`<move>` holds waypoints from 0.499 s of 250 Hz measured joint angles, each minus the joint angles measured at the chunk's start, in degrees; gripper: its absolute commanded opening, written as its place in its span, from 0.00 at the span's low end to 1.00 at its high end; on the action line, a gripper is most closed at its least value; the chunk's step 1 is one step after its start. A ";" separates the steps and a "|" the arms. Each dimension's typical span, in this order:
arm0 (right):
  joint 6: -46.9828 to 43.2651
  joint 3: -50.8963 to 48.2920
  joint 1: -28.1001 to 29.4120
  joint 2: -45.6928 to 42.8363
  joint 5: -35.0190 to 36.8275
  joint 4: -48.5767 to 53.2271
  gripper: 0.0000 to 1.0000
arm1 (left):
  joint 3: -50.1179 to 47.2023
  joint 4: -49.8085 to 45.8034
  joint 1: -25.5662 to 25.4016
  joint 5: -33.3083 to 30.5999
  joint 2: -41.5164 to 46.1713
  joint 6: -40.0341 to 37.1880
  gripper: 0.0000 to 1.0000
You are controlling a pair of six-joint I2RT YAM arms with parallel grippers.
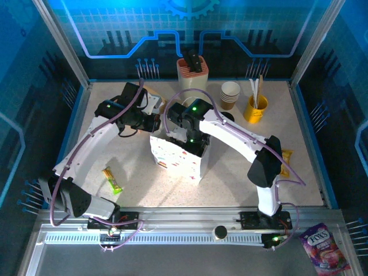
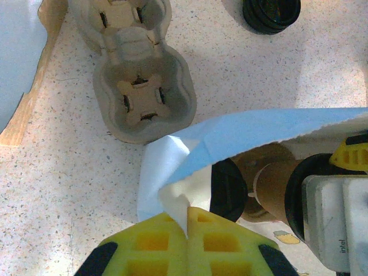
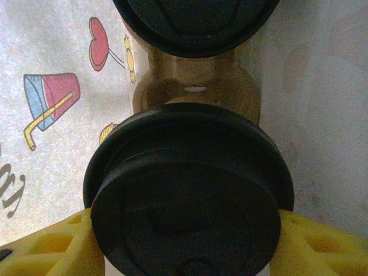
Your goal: Pack the takeout coffee
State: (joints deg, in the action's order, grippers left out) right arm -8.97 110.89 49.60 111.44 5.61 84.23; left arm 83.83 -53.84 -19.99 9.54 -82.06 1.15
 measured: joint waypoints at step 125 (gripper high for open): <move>-0.57 -0.28 0.00 -0.02 0.00 -0.13 0.47 | 0.00 0.15 0.00 0.00 0.00 0.00 0.00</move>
State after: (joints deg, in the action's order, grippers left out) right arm -9.54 110.61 49.60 111.42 5.61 84.09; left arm 83.83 -53.69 -19.99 9.54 -82.06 1.15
